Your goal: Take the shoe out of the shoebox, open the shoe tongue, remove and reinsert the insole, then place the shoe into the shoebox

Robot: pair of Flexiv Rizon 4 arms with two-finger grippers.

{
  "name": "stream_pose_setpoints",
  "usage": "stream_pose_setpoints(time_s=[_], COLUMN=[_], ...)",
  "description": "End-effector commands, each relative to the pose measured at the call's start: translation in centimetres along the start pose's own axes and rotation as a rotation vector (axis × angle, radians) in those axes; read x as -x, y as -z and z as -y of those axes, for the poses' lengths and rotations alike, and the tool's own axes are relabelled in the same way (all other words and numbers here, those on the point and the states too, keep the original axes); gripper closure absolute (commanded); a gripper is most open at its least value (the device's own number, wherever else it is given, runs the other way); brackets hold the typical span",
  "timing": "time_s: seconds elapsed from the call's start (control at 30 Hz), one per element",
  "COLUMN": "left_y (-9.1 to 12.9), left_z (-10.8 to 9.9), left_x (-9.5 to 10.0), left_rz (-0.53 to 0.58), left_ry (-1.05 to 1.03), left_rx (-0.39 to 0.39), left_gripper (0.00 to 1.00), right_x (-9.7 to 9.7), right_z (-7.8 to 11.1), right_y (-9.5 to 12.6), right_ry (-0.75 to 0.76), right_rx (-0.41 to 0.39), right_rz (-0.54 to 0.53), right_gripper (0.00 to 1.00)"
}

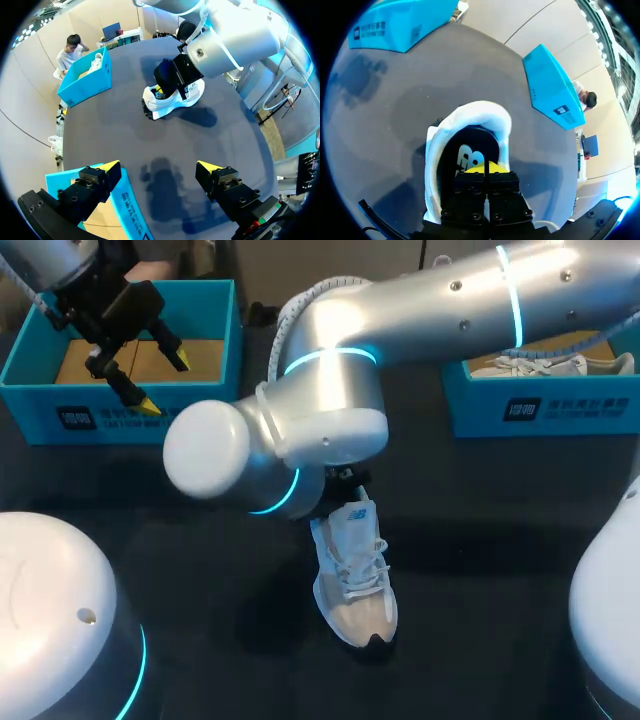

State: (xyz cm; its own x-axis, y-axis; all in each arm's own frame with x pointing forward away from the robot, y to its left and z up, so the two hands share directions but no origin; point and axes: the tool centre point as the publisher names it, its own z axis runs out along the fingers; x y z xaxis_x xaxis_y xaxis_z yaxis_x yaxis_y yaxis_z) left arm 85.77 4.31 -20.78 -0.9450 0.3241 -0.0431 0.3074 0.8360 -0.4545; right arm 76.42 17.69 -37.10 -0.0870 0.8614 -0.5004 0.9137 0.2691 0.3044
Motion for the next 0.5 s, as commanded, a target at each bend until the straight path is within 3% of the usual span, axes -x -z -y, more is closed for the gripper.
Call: stream_pose_setpoints(time_s=[0.03, 0.33, 0.5], left_y=[0.1, 0.1, 0.1], left_z=[0.0, 0.0, 0.0], left_x=[-0.1, -0.1, -0.1], left_rz=[0.000, 0.000, 0.000], left_ry=[0.000, 0.000, 0.000], left_rx=[0.003, 0.003, 0.003], left_gripper=[0.00, 0.00, 0.00], right_x=[-0.6, 0.1, 0.3], right_z=[0.8, 0.6, 0.5], right_y=[-0.9, 0.3, -0.8], right_ry=[-0.333, -0.327, -0.309], right_rx=[0.028, 0.040, 0.020], right_rz=[-0.009, 0.027, 0.049], right_gripper=[1.00, 1.00, 1.00])
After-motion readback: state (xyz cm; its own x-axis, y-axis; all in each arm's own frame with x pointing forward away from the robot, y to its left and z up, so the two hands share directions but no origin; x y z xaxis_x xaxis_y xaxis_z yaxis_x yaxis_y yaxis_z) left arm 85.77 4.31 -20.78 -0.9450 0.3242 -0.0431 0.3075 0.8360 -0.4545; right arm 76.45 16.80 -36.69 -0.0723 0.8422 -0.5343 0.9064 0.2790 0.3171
